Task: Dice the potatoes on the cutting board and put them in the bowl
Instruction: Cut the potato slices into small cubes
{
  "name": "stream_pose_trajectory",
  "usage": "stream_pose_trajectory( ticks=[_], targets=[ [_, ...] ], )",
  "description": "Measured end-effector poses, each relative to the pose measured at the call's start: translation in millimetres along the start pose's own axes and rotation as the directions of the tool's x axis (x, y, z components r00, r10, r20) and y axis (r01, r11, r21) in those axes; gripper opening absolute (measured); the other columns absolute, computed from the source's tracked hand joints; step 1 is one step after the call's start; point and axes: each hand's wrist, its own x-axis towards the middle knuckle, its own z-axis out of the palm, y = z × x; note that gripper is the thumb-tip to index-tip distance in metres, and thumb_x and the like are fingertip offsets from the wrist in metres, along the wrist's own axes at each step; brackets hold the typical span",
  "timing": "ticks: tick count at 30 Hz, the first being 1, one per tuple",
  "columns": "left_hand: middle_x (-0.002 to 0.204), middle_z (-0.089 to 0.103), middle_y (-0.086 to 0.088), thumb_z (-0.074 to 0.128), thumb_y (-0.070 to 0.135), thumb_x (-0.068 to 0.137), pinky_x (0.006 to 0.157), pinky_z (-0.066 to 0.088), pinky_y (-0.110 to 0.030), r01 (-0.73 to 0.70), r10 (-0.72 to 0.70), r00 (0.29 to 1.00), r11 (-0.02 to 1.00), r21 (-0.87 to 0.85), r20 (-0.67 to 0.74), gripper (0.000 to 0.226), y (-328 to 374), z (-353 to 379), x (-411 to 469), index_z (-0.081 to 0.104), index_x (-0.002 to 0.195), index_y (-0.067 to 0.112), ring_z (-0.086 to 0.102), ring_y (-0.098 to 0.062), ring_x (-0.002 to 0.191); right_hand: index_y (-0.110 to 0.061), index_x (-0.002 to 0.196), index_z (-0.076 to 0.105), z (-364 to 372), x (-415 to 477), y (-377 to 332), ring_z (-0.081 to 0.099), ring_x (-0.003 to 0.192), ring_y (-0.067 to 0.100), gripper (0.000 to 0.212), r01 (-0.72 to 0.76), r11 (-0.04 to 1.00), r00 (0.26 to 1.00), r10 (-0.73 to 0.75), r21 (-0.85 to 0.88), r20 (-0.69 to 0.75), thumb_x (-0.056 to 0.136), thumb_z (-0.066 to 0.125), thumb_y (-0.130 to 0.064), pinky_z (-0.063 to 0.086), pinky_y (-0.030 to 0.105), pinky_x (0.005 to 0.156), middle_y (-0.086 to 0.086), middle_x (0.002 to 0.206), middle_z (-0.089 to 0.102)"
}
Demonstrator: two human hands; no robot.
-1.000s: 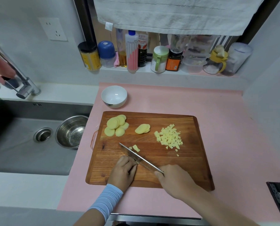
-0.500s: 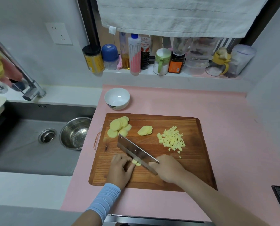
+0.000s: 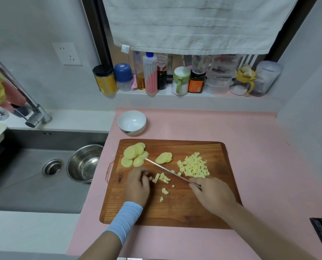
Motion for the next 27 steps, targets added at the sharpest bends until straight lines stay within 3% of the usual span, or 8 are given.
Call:
stream_pose_trajectory(
  ticks=[3, 6, 9, 16, 20, 23, 25, 27],
  targets=[
    [0.086, 0.055, 0.004, 0.043, -0.001, 0.073, 0.078, 0.034, -0.021, -0.089, 0.088, 0.982, 0.996, 0.000, -0.168, 0.023, 17.0, -32.5, 18.6, 0.056, 0.081, 0.016, 0.047, -0.012, 0.085, -0.050, 0.129, 0.063, -1.4, -2.0, 19.0, 0.059, 0.061, 0.007, 0.033, 0.134, 0.961, 0.982, -0.162, -0.244, -0.101, 0.097, 0.057, -0.045, 0.034, 0.020, 0.048, -0.014, 0.074, 0.066],
    [0.084, 0.058, 0.010, 0.041, 0.008, 0.077, 0.082, 0.039, -0.021, -0.121, 0.115, 0.945, 0.993, 0.000, 0.305, 0.022, 36.7, -40.8, 32.4, 0.058, 0.073, 0.022, 0.050, -0.003, 0.087, -0.037, 0.115, 0.062, -4.0, -0.5, 25.2, 0.064, 0.074, 0.012, 0.019, 0.212, 0.914, 0.970, -0.240, -0.347, -0.038, 0.096, 0.057, -0.039, 0.049, 0.026, 0.058, -0.011, 0.086, 0.068],
    [0.091, 0.063, 0.011, 0.045, 0.007, 0.086, 0.090, 0.045, -0.030, -0.052, -0.051, 0.698, 0.991, 0.121, 0.714, 0.030, 51.9, -22.8, 39.7, 0.065, 0.072, 0.026, 0.057, -0.005, 0.092, -0.032, 0.109, 0.061, -2.6, 0.6, 22.8, 0.065, 0.076, 0.016, 0.014, 0.255, 0.902, 0.959, -0.282, -0.349, -0.030, 0.095, 0.059, -0.037, 0.053, 0.030, 0.061, -0.008, 0.088, 0.069],
    [0.138, 0.054, 0.013, 0.044, 0.003, 0.090, 0.116, 0.025, -0.025, -0.138, -0.104, 0.564, 0.966, 0.218, 0.819, 0.050, 75.6, 16.9, 45.6, 0.067, 0.124, 0.032, 0.043, -0.009, 0.130, -0.035, 0.080, 0.069, -3.1, -0.7, 22.0, 0.055, 0.044, 0.013, 0.039, 0.299, 0.857, 0.934, -0.354, -0.419, -0.057, 0.051, 0.095, -0.041, 0.021, 0.022, 0.044, -0.011, 0.056, 0.059],
    [0.119, 0.061, 0.017, 0.042, -0.003, 0.089, 0.105, 0.033, -0.015, -0.061, -0.045, 0.668, 0.992, 0.115, 0.743, 0.048, 80.8, 13.4, 41.7, 0.072, 0.105, 0.030, 0.049, -0.005, 0.118, -0.036, 0.091, 0.071, -5.3, -5.6, 19.9, 0.061, 0.053, 0.013, 0.030, 0.313, 0.858, 0.919, -0.382, -0.407, -0.098, 0.067, 0.088, -0.042, 0.027, 0.023, 0.046, -0.011, 0.066, 0.065],
    [0.110, 0.063, 0.015, 0.042, -0.005, 0.089, 0.101, 0.039, -0.019, -0.029, -0.012, 0.775, 0.998, 0.054, 0.632, 0.048, 79.7, 9.1, 42.6, 0.069, 0.094, 0.035, 0.053, -0.005, 0.110, -0.042, 0.123, 0.066, -9.6, -6.4, 18.0, 0.068, 0.084, 0.017, 0.030, 0.259, 0.929, 0.957, -0.283, -0.266, -0.058, 0.093, 0.063, -0.044, 0.046, 0.029, 0.061, -0.008, 0.095, 0.072],
    [0.107, 0.064, 0.010, 0.041, -0.007, 0.086, 0.099, 0.042, -0.026, 0.040, -0.020, 0.941, 0.998, -0.052, 0.339, 0.047, 76.0, -1.6, 47.7, 0.068, 0.094, 0.031, 0.055, -0.008, 0.105, -0.042, 0.124, 0.067, -9.8, -6.1, 17.3, 0.066, 0.093, 0.016, 0.030, 0.123, 0.988, 0.992, -0.120, -0.090, 0.044, 0.098, 0.053, -0.048, 0.050, 0.030, 0.072, -0.010, 0.101, 0.072],
    [0.101, 0.064, 0.008, 0.041, -0.002, 0.082, 0.093, 0.042, -0.029, 0.000, -0.001, 1.000, 0.997, -0.080, -0.003, 0.039, 66.4, -16.0, 51.2, 0.067, 0.094, 0.024, 0.054, -0.011, 0.100, -0.035, 0.107, 0.074, -9.1, -6.7, 18.4, 0.065, 0.089, 0.015, 0.027, -0.026, 0.999, 0.989, 0.021, 0.033, 0.149, 0.098, 0.053, -0.050, 0.051, 0.031, 0.072, -0.012, 0.089, 0.068]
  ],
)
